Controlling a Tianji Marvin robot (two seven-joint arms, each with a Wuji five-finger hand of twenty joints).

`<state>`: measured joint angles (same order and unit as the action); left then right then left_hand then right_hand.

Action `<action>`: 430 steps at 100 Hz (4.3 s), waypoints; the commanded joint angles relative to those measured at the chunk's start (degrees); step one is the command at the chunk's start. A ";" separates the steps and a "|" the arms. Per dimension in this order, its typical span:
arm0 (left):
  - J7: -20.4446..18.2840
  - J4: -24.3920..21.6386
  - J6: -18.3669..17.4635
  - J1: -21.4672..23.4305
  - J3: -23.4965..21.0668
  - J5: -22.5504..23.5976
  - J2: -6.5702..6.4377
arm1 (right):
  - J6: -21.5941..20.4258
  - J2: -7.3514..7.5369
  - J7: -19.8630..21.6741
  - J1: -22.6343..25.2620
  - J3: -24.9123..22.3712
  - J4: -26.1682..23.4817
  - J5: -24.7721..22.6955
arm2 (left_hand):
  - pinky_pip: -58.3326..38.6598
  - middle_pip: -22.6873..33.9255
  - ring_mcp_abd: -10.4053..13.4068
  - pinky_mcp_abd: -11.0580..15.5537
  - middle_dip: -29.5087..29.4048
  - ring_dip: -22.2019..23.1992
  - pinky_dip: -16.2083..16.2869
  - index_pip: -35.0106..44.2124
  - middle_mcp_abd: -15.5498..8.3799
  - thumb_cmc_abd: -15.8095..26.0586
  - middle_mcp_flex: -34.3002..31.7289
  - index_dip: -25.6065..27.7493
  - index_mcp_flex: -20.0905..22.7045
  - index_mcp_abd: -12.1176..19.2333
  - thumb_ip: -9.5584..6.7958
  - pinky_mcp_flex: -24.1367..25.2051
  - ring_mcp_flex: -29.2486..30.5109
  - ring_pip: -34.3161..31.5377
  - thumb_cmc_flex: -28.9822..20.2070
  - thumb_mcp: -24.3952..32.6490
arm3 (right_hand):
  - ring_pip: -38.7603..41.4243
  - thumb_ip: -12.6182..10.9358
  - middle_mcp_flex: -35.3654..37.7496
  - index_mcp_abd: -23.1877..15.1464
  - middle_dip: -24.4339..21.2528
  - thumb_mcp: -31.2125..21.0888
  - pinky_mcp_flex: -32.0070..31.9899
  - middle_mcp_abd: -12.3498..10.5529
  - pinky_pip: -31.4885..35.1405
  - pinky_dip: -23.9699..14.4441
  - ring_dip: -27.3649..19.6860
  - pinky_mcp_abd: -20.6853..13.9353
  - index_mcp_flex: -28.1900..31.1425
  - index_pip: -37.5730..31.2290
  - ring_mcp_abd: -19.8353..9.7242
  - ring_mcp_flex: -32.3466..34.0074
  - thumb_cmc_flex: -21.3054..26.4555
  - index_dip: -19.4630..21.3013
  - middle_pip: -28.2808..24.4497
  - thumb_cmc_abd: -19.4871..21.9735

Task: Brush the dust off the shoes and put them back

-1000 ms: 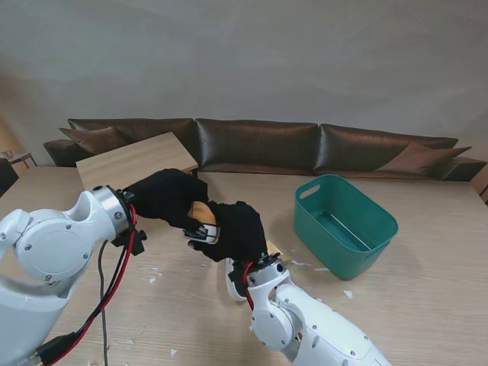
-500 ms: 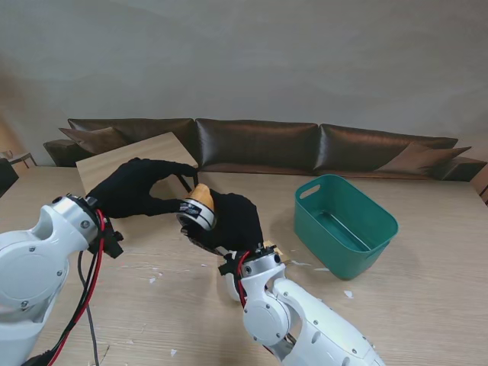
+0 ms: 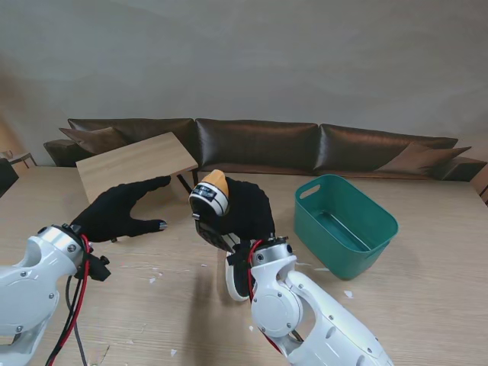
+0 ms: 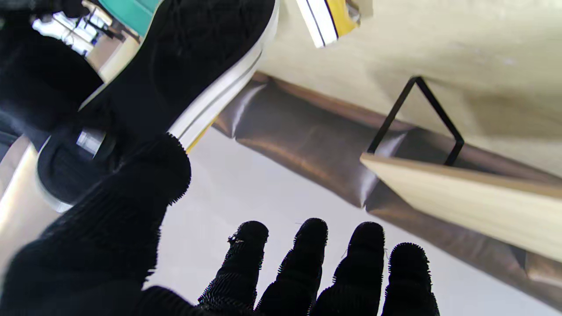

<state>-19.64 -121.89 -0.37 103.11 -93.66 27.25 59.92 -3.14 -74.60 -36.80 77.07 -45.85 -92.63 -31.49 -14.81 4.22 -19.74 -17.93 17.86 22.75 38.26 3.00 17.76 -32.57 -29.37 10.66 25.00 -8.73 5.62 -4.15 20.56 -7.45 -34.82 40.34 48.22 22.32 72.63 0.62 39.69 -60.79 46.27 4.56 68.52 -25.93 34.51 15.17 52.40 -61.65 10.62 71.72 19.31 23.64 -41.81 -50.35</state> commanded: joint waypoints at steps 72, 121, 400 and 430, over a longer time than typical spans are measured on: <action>-1.75 15.85 -0.15 -15.60 18.26 -13.36 0.73 | -3.42 0.40 3.99 4.49 -5.27 -10.93 8.43 | 3.79 -1.02 0.41 3.57 -0.87 -1.86 -0.26 0.23 -0.97 -9.52 3.97 0.34 -1.78 1.01 5.75 2.67 -6.16 2.39 15.39 18.15 | 1.13 -3.98 2.12 -9.33 1.68 -13.30 -7.71 -2.97 -0.07 0.26 0.41 -0.33 1.77 -2.02 -5.03 3.10 13.26 3.27 0.94 6.42; 2.01 16.87 -4.99 -16.36 22.72 -22.55 2.14 | -4.29 -0.77 4.50 6.13 -6.17 -12.07 18.21 | 3.64 -1.05 -0.21 2.29 -0.57 -2.12 -0.08 1.36 -1.20 -8.09 6.05 2.09 -0.43 6.96 5.45 3.21 -6.58 2.23 13.00 14.94 | 0.88 -4.17 1.82 -8.55 2.01 -12.88 -8.39 -2.35 0.03 -0.20 0.50 0.15 1.60 -1.78 -4.46 3.11 14.15 3.85 1.07 6.63; 25.29 22.46 27.48 -7.94 20.28 -16.17 8.30 | -0.67 1.31 11.94 8.02 -10.08 -3.15 21.26 | -75.69 22.07 2.05 -10.79 34.41 20.58 2.48 54.43 2.96 -4.17 -43.19 29.39 23.38 -8.89 2.15 -41.00 51.48 -53.53 -24.74 -1.28 | -9.61 -15.28 -31.98 9.14 -11.44 4.20 -27.65 5.25 -14.01 -7.15 -3.39 5.26 -35.63 19.63 4.63 -20.30 -4.20 -10.03 3.16 20.86; 26.14 23.45 30.86 -8.24 21.44 -14.12 8.53 | -0.85 1.24 11.99 8.17 -10.01 -2.94 21.86 | -76.81 20.46 2.82 -9.46 40.11 22.11 2.34 52.93 4.47 -3.96 -37.45 28.02 23.64 -9.13 2.56 -39.72 50.86 -52.92 -24.12 -0.44 | -9.67 -15.30 -31.85 9.26 -11.38 4.14 -27.66 5.34 -14.09 -7.23 -3.38 5.27 -35.29 19.75 4.62 -20.28 -4.34 -9.77 3.26 21.20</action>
<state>6.80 -98.61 29.80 95.11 -72.51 12.84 67.82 -3.69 -73.25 -25.74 84.79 -55.99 -95.63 -9.90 -86.96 26.60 -25.01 -31.82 56.80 42.98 40.29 50.83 21.99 -43.53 -71.45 37.10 46.92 -24.07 11.82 -44.77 66.35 -57.29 -48.14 27.20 39.07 8.74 40.12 11.21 28.77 -56.97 45.07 9.50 55.39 -32.57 31.23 19.93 16.66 -42.15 15.00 51.55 16.32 13.85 -39.01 -30.30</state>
